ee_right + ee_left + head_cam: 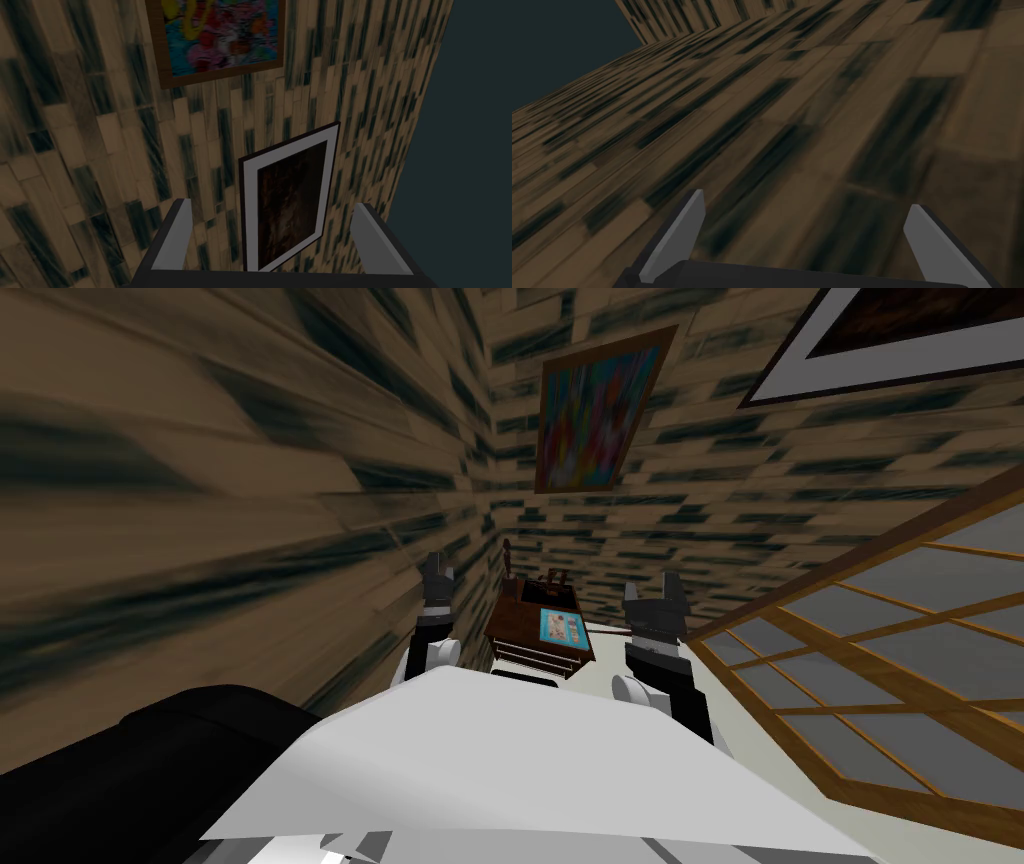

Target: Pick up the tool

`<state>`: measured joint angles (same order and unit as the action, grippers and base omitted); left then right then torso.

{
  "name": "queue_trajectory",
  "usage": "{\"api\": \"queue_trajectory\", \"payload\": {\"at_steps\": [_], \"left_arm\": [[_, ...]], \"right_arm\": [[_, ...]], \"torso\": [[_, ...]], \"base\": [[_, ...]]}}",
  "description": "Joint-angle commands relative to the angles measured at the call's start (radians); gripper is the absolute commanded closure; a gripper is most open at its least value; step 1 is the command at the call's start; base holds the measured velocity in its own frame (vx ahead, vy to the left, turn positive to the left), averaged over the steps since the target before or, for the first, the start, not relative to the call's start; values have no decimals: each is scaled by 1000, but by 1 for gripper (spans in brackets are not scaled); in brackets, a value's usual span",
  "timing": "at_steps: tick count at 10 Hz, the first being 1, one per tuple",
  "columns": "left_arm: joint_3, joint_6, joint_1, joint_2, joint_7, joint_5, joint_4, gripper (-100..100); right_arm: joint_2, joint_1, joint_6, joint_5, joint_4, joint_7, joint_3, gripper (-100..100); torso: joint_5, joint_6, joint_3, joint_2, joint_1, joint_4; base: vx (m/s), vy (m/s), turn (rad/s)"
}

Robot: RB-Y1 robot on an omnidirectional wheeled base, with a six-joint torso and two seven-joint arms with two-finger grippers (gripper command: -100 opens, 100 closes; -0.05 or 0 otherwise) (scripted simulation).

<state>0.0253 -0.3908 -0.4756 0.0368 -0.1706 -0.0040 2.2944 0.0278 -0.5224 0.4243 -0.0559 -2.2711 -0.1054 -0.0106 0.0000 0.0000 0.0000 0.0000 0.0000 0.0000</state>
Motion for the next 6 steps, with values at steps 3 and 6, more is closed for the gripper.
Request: {"api": "queue_trajectory", "payload": {"at_steps": [3,6], "left_arm": [[12,20,31,-66,20,-4,-71,-100],[27,47,73,-119,47,-10,-153,-100]], "right_arm": [[0,0,0,0,0,0,0,0],[0,0,0,0,0,0,0,0]], "torso": [[0,0,0,0,-1,0],[0,0,0,0,-2,0]], "base": [[-3,-18,-93],[-3,-32,-120]]}}
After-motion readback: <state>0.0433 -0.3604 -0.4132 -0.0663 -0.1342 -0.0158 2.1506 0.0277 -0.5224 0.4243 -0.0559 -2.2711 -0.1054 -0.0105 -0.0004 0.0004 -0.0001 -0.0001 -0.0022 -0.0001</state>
